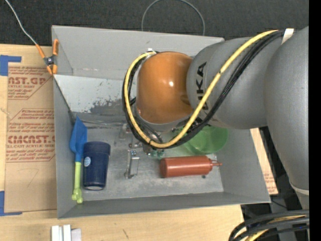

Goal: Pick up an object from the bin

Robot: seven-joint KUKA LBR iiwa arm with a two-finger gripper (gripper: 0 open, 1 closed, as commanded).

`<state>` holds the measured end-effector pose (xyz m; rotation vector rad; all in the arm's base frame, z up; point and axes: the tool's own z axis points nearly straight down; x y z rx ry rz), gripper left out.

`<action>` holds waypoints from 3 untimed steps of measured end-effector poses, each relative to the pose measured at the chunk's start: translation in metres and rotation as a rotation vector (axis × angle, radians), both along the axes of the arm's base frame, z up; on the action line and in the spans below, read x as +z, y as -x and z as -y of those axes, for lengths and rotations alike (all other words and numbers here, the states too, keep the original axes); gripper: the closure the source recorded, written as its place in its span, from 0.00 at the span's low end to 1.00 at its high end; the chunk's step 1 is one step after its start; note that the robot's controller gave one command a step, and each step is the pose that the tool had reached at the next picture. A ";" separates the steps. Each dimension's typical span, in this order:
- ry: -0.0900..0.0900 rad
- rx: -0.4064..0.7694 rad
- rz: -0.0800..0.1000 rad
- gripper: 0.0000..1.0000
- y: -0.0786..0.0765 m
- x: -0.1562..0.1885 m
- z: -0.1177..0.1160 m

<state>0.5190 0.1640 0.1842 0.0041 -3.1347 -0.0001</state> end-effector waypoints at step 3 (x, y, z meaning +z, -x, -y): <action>-0.001 0.024 0.007 0.00 0.001 -0.114 0.077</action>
Offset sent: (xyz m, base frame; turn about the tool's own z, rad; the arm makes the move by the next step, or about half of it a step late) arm -0.0045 -0.0164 -0.1142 0.0218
